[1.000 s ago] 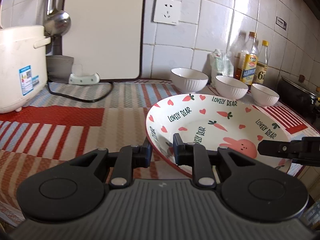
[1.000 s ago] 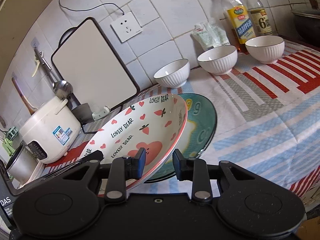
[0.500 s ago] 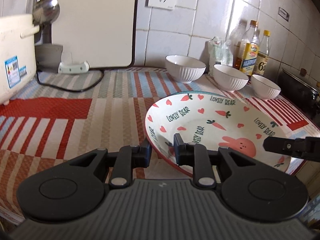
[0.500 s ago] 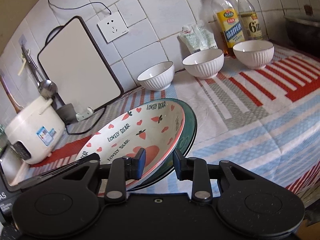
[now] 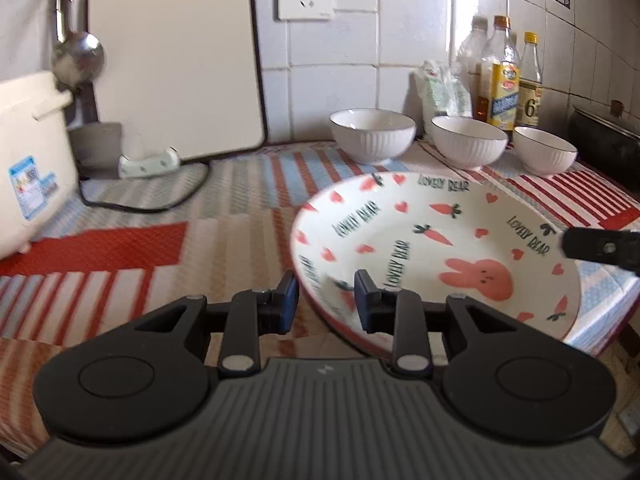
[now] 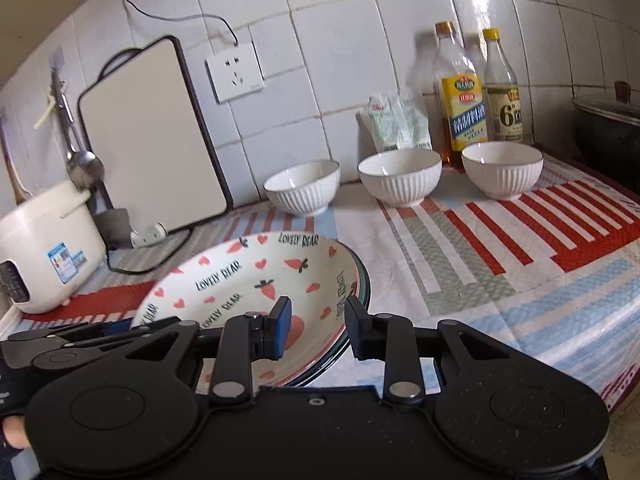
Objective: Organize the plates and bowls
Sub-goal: 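Open both grippers and pull them back from the stacked dishes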
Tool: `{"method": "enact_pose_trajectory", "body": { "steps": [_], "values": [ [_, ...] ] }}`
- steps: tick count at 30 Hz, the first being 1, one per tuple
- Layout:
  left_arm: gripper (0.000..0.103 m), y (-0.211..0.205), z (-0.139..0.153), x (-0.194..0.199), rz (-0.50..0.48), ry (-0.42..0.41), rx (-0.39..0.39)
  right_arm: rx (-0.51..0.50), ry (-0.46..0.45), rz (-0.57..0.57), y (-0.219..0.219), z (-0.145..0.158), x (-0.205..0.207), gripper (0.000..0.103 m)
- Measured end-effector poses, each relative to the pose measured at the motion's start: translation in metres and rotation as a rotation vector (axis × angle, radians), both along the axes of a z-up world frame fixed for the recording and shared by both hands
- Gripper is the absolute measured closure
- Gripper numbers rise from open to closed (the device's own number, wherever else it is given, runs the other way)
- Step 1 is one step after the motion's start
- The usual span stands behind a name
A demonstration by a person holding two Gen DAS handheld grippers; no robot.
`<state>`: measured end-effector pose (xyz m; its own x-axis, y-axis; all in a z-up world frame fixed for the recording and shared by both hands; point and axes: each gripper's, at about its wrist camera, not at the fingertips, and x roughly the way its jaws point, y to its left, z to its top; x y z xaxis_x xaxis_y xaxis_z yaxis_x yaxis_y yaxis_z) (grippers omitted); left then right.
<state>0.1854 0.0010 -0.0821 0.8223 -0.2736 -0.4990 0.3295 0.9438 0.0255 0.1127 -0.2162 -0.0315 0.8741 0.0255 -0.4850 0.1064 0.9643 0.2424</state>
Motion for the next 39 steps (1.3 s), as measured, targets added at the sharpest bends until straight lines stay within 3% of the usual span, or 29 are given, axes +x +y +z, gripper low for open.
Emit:
{"method": "enact_pose_trajectory", "body": {
  "steps": [3,7,10,12,16,22,24,26,30,33,39],
  "values": [
    [0.062,0.011,0.008,-0.006,-0.001,-0.025,-0.009,-0.018,-0.016,0.027,-0.006,0.000,-0.009,0.068],
    [0.062,0.020,0.020,-0.009,-0.057,0.016,-0.080,0.018,-0.020,0.077,-0.019,-0.002,-0.015,0.065],
    [0.062,0.014,0.029,-0.017,-0.109,0.016,-0.095,0.008,-0.045,0.110,-0.026,0.001,-0.021,0.051],
    [0.062,0.008,0.036,-0.024,-0.142,0.016,-0.095,-0.015,-0.047,0.136,-0.029,0.005,-0.024,0.049],
    [0.052,-0.001,0.050,-0.035,-0.212,0.037,-0.103,-0.117,-0.033,0.204,-0.039,0.015,-0.032,0.035],
    [0.024,-0.049,0.076,-0.056,-0.243,-0.105,0.006,-0.258,-0.048,0.241,-0.081,0.029,-0.047,0.028],
    [0.019,-0.073,0.081,-0.065,-0.216,-0.204,0.076,-0.266,-0.063,0.241,-0.099,0.032,-0.049,0.013],
    [0.018,-0.096,0.085,-0.069,-0.242,-0.244,0.110,-0.285,-0.098,0.237,-0.115,0.035,-0.052,0.008],
    [0.013,-0.138,0.093,-0.056,-0.351,-0.143,0.033,-0.355,-0.123,0.203,-0.141,0.031,-0.047,0.007],
    [0.013,-0.168,0.095,-0.039,-0.416,-0.057,-0.030,-0.343,-0.130,0.183,-0.163,0.028,-0.038,0.007],
    [0.012,-0.220,0.090,0.019,-0.425,0.102,-0.130,-0.276,-0.138,0.189,-0.205,0.025,-0.007,0.004]
  ]
}}
